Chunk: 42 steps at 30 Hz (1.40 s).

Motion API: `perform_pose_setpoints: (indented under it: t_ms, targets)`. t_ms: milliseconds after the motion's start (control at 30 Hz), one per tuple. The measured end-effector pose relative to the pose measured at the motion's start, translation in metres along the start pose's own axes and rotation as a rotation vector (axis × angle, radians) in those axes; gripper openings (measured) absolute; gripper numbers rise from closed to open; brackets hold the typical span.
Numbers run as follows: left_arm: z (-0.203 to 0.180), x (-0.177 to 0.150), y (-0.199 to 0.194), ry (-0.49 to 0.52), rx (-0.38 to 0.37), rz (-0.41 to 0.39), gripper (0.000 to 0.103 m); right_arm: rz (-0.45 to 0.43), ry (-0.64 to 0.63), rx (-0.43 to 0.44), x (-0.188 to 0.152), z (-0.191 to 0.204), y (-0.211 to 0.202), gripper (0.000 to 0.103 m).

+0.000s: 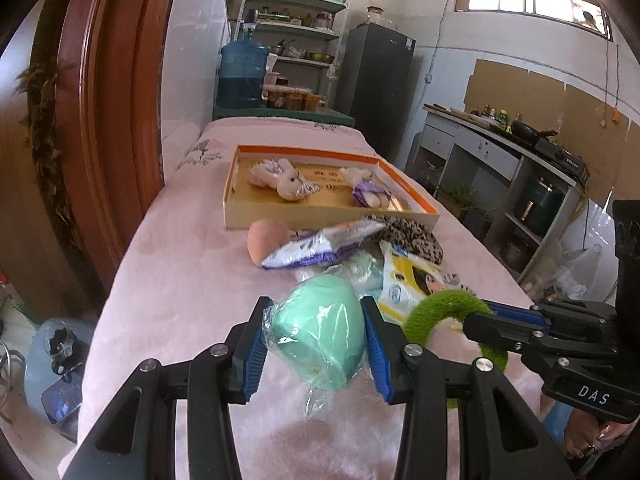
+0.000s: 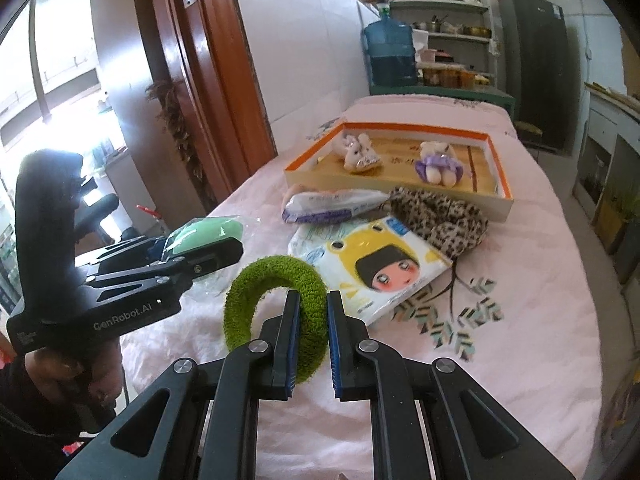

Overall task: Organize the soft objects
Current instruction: 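Lift the sponge and green ring and carry them toward the box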

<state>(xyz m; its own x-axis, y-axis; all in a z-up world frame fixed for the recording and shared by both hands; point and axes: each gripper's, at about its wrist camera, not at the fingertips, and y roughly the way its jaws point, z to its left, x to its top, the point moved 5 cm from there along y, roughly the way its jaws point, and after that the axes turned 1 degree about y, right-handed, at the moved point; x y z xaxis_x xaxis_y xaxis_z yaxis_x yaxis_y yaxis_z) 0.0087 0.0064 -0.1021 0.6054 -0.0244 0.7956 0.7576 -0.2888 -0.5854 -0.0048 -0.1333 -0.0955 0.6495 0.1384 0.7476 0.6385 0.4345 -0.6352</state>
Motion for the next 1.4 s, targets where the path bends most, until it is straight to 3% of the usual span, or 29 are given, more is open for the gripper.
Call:
perform_pose_setpoints:
  t_ms: [400,933,1400]
  targets:
    - [-0.01,0.037,0.003,0.008,0.064,-0.064,0.044,-0.062,0.038,-0.047,0.03,-0.031,-0.007,0.013]
    - [-0.016,0.085,0.017,0.013,0.072,-0.131,0.044,-0.124,0.067,-0.093,0.066,-0.06,-0.005,0.013]
    - [-0.017,0.113,0.038,0.032,0.063,-0.144,0.044,-0.165,0.063,-0.131,0.096,-0.076,-0.002,0.013]
